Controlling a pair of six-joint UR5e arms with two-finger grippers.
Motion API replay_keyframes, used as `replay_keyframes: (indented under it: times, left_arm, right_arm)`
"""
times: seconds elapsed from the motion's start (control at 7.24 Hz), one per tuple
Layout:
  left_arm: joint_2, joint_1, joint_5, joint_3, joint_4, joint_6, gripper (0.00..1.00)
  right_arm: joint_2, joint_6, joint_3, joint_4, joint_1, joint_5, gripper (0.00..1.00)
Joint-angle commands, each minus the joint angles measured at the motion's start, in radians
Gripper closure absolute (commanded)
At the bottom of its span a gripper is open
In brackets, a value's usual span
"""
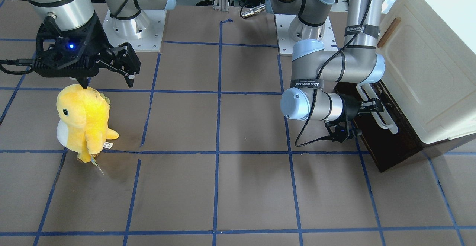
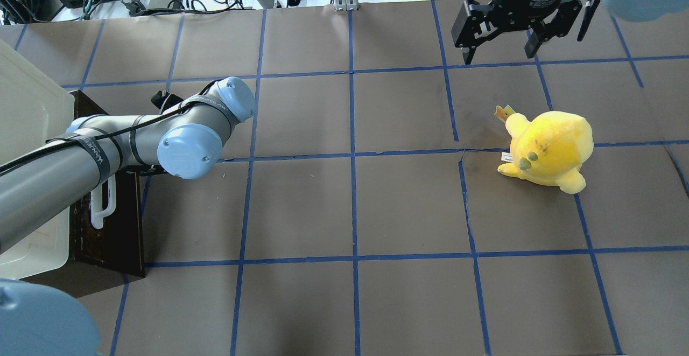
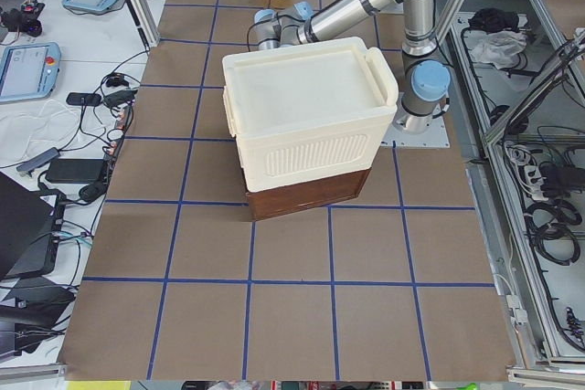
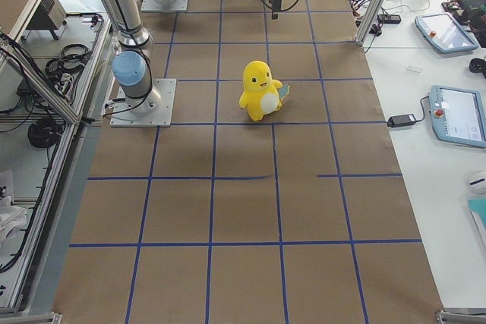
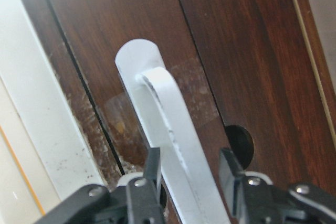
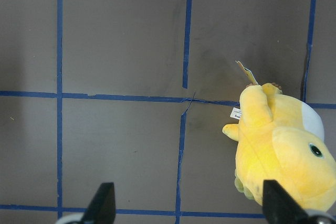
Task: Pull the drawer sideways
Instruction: 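Hold the white handle closed in the left gripper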
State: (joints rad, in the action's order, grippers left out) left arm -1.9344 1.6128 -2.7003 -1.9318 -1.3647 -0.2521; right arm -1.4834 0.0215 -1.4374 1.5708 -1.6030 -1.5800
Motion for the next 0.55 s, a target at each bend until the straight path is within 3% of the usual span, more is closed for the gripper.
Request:
replay_keyframes:
  times: [0.0,0.41]
  left_arm:
    - [0.0,0.001,0.004,-0.003,-0.001,0.001,0.53]
    - [-0.001,0.001,0.004,-0.007,-0.001,0.001,0.6]
  right_arm:
    - [0.0,0.0,0.0,0.0,0.0,0.0,0.0]
    - [0.0,0.0,0.0,0.0,0.0,0.0,0.0]
